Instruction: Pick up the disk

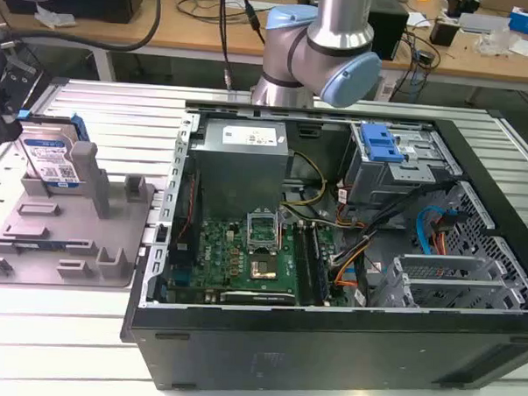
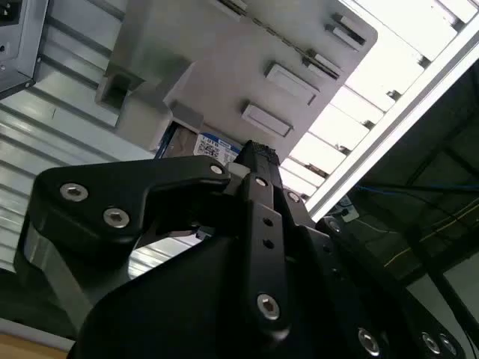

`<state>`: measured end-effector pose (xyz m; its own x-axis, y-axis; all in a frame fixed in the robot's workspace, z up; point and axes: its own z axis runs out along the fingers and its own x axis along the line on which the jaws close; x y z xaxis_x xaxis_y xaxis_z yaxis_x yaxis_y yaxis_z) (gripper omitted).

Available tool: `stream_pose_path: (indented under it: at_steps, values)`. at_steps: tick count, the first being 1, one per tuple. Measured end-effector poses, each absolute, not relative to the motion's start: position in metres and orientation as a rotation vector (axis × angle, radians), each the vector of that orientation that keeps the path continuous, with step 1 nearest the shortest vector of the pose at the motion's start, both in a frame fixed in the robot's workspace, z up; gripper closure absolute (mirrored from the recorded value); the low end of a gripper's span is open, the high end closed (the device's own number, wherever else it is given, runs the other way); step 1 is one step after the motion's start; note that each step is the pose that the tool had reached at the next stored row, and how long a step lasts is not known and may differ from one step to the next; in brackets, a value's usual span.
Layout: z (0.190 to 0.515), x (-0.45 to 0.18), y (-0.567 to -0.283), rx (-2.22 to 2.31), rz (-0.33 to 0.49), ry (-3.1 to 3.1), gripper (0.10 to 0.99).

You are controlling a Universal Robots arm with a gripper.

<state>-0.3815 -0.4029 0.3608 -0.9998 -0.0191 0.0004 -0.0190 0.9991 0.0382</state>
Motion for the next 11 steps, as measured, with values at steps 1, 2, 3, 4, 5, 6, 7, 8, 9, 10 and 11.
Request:
stream_pose_path:
  at_steps: [1, 2, 3, 4, 5, 6, 7, 8, 9, 10, 11]
  values:
    - [0.3608, -0.3815, -0.4029, 0.03, -0.06, -3.14, 0.98]
    - [0.3608, -0.3815, -0.4029, 0.03, -0.06, -3.14, 0.98]
    - [0.3609, -0.3815, -0.4029, 0.03, -0.06, -3.14, 0.98]
    - [0.3608, -0.3815, -0.4029, 0.03, -0.06, -3.14, 0.98]
    - [0.3608, -0.3815, -0.4029, 0.03, -0.06, -3.14, 0.98]
    - [0.3608, -0.3815, -0.4029, 0.03, -0.06, -3.14, 0.98]
    - [0.3608, -0.3815, -0.4029, 0.03, -0.06, -3.14, 0.98]
    - [0.3608, -0.3815, -0.4029, 0.03, -0.06, -3.14, 0.98]
    - [0.3608, -0.3815, -0.4029, 0.03, -0.06, -3.14, 0.98]
    - [0.3608, -0.3816, -0.4028, 0.03, -0.06, -3.14, 0.98]
    - [0.3608, -0.3818, -0.4027, 0.03, -0.06, -3.14, 0.98]
